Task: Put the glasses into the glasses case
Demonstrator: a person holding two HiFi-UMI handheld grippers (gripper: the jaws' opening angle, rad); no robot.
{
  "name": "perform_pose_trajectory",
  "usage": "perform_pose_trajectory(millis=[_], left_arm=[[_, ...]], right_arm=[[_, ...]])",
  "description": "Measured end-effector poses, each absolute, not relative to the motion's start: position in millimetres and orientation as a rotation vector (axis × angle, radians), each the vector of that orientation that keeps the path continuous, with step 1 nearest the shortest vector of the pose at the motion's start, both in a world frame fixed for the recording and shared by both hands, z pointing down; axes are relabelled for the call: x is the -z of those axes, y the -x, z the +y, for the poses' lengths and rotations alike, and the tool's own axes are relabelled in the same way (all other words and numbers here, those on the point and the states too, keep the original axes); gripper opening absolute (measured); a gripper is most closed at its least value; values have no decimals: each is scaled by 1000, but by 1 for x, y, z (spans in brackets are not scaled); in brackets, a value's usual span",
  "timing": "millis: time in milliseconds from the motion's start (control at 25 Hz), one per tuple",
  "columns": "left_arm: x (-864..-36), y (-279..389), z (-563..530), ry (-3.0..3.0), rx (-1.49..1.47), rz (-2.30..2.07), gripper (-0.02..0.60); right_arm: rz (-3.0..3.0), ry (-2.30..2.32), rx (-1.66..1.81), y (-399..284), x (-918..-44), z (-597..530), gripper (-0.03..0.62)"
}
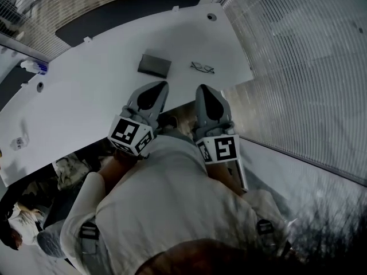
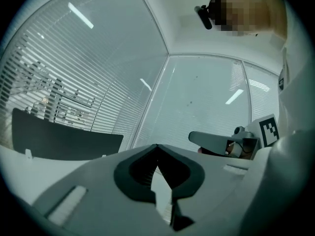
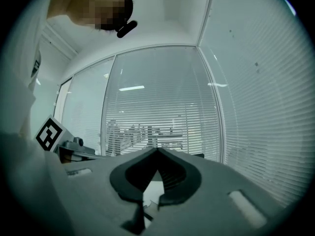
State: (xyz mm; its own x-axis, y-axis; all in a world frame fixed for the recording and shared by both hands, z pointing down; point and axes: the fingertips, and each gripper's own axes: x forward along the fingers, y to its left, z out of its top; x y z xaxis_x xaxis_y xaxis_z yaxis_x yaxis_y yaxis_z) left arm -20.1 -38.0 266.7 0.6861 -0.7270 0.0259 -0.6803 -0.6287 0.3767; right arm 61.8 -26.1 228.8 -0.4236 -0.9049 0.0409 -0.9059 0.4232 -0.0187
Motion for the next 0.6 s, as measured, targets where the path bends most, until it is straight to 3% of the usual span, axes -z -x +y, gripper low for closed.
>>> perform_pose_trajectory(millis=[600], left_arm=[[-294,-36,-49,-2489,81,-1010,0]], right_arm=[[-2534,-1684,-170,-114,-258,-41,0]])
